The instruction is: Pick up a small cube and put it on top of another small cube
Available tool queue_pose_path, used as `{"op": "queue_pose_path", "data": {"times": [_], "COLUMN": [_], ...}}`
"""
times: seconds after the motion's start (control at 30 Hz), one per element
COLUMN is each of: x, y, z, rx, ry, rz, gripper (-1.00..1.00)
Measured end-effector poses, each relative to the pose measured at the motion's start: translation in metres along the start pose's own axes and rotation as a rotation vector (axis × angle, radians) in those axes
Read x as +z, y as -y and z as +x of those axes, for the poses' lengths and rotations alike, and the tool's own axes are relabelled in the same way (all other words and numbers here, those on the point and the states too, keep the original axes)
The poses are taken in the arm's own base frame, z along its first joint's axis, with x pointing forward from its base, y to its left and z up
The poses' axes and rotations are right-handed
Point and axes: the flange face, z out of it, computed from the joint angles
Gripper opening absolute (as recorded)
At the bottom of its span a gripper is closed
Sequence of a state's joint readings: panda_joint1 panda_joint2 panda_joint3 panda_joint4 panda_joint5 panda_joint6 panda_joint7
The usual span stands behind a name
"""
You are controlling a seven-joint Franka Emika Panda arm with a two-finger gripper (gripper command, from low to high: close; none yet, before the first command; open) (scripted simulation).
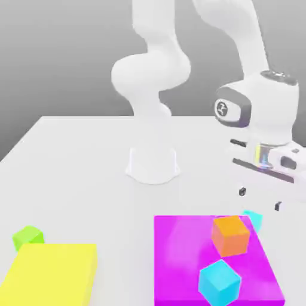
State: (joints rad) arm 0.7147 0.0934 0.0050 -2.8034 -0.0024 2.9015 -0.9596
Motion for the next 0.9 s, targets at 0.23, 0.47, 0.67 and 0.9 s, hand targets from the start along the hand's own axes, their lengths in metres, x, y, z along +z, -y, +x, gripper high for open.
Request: {"op": "queue_pose_path", "data": {"times": [0.23,0.47,0.67,0.9], "x": [0.054,0.048,-0.003,-0.016], "y": [0.002,0.002,0.002,-0.048], "z": [-0.001,-0.001,0.000,0.011], "rx": [-0.010,-0.011,-0.016,-0.006], "ry": [0.002,0.003,0.003,0.002], "rz": [0.004,0.006,0.003,-0.064], "gripper": [-1.00,-1.00,-1.00,-1.00]}}
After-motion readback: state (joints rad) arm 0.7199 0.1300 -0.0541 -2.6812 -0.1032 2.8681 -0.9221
